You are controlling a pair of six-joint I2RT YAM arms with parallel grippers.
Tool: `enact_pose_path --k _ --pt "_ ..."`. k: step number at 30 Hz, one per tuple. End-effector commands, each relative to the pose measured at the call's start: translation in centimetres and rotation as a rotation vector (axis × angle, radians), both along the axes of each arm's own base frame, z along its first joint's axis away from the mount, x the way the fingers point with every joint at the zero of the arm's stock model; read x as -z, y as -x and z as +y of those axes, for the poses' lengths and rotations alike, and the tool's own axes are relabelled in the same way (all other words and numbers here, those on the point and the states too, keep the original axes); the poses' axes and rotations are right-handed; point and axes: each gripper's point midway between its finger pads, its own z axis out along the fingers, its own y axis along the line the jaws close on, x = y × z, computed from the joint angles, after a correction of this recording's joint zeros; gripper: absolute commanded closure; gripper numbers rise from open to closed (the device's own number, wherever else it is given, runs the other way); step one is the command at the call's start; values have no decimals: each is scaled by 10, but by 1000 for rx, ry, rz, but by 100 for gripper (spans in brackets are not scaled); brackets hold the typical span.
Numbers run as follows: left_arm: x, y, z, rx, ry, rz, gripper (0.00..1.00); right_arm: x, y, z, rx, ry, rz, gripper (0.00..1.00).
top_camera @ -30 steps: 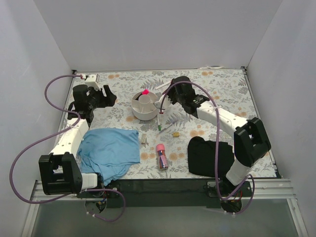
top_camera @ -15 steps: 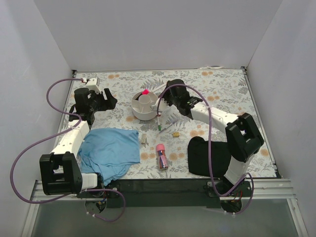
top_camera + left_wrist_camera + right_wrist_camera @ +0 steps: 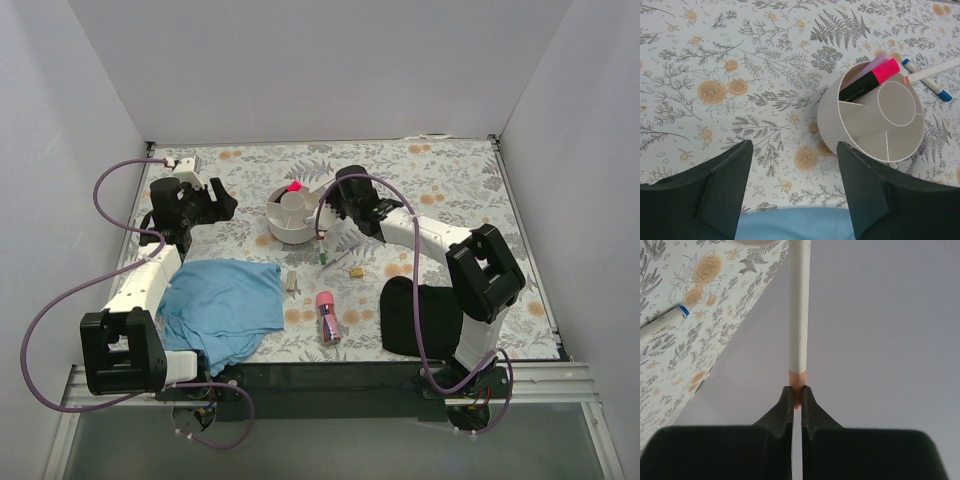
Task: Sort the stationery into containers
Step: Place the pen in the storage box.
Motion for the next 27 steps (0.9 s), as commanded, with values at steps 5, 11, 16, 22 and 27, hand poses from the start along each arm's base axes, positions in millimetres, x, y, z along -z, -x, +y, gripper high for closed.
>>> enact_pose_path --k 5,11,16,22,27 --pt "-5 5 3 -12 4 -23 32 -18 -10 17 -86 174 -147 99" --pt "-4 8 2 -10 12 -20 31 -17 -13 20 -93 181 -173 96" --pt "-2 9 2 -14 9 -19 31 -28 -12 28 -102 142 -216 86" --pt "1 12 2 -14 13 -10 31 -23 -1 31 -134 161 -218 85" --pt "-6 9 1 -14 22 -43 31 -9 1 21 -117 232 -212 86"
